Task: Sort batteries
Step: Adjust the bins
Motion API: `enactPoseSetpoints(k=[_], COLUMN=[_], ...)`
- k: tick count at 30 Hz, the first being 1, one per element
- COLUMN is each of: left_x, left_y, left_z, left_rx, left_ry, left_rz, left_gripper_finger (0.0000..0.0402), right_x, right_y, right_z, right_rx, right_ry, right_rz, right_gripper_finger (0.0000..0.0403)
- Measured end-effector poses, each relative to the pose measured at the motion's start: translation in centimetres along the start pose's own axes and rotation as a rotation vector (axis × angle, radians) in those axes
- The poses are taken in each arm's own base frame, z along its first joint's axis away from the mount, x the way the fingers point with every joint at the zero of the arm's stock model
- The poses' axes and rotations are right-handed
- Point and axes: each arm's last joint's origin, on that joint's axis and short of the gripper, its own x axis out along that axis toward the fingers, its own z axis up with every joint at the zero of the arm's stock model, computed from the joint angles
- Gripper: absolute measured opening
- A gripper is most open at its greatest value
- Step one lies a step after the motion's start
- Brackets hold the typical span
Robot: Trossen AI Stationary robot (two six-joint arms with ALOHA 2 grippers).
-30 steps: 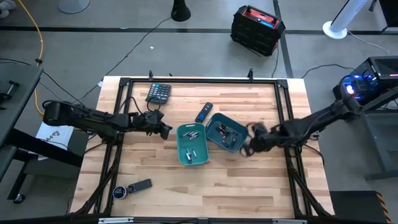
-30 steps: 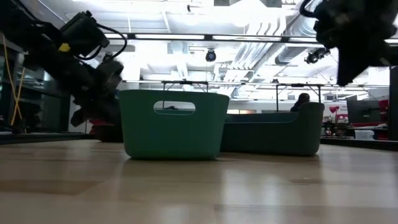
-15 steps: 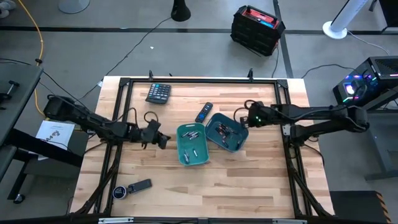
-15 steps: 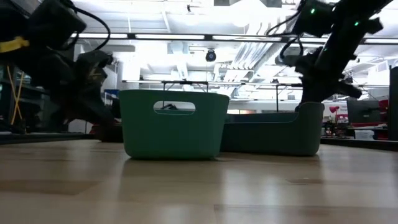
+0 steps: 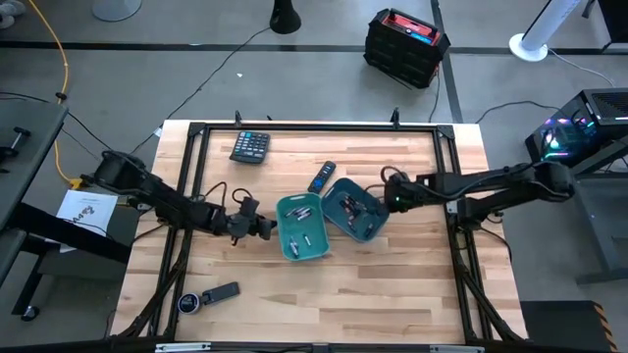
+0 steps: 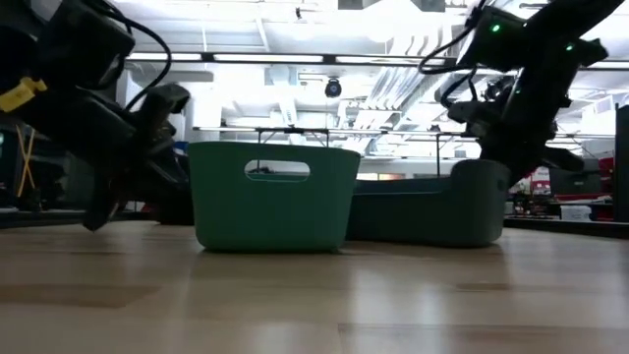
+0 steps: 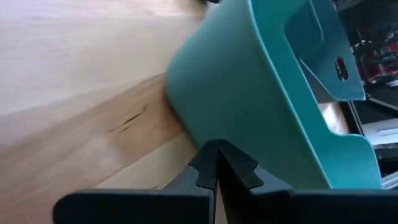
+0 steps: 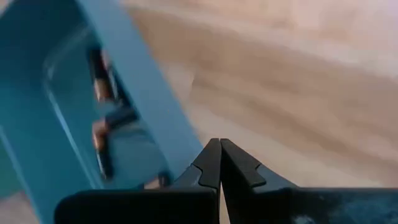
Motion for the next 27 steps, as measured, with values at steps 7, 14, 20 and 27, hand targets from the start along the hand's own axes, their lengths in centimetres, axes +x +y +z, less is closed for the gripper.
enactPoseSetpoints(k=[7,14,20,27], left_x=[2.4,4.4,4.6,4.1], left_y=[-0.9,-1.2,-0.6,-0.5], left_z=[-0.3,1.7,3.9,5.3], left_rx=[-0.003,0.109,0.192,0.24], left_ry=[-0.028,0.0,0.091,0.181], left_rz=[-0.016,0.004,-0.019,-0.065], left_gripper_finger=[0.0,0.0,0.0,0.0], right_x=[-0.2,0.4,1.6,1.9], right_y=[1.4,3.1,4.1,4.0], right_z=[-2.8,-5.1,-6.7,-7.1], right_rx=[0.034,0.081,0.103,0.089], right_ry=[0.023,0.025,0.044,0.036], right_rz=[0.051,0.129,0.15,0.134], right_gripper_finger=[0.0,0.0,0.0,0.0])
